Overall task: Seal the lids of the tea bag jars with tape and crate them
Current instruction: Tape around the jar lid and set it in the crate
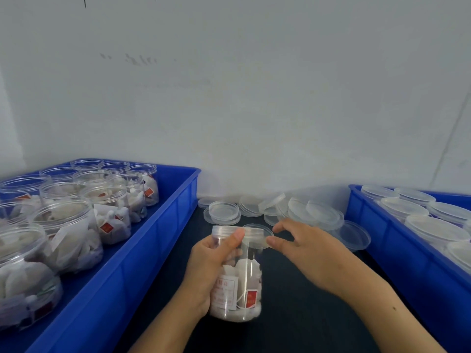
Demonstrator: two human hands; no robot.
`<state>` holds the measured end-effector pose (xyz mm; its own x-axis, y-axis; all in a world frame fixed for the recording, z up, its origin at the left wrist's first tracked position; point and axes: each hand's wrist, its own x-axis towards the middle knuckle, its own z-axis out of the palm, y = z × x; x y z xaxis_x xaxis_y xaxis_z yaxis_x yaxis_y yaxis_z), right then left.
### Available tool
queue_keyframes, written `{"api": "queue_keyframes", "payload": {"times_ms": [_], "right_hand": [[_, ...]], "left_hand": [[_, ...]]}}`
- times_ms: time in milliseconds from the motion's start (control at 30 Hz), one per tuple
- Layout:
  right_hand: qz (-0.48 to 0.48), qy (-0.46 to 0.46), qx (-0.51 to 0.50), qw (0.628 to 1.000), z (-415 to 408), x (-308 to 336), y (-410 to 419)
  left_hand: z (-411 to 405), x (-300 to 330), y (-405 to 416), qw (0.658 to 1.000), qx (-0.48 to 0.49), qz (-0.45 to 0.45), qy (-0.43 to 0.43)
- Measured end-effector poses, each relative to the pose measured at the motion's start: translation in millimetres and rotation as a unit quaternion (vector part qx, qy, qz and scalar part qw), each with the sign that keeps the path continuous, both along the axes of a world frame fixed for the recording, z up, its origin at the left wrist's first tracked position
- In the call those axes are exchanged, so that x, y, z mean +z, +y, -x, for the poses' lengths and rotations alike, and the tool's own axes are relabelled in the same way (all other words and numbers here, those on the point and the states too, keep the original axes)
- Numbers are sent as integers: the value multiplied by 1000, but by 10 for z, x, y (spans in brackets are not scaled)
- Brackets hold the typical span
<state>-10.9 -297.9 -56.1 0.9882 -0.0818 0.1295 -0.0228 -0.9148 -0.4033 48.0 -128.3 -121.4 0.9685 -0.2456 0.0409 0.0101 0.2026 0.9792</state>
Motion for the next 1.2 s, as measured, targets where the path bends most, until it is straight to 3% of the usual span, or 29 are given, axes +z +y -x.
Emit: {"api": "queue_keyframes", "payload": {"times_ms": [167, 800, 933, 1033, 1100, 1200], "right_hand": [[8, -3, 10, 1000, -21, -25, -5], [45, -47, 23, 998, -11, -83, 125], [11, -47, 18, 999, -21, -92, 168], [10, -57, 8, 998, -8, -128, 228], [25, -65, 10, 997, 3, -152, 278], [59, -63, 14, 996, 33, -146, 339]], "left_hand": [[-30, -6, 25, 999, -43, 16, 9], [-77, -135, 30, 998, -32, 60, -17], [-30, -114, -41, 989, 64, -73, -108], [43, -81, -121, 941, 190, -201, -195], [88, -57, -139, 923, 215, -236, -214], [90, -56, -119, 930, 201, -235, -197]]}}
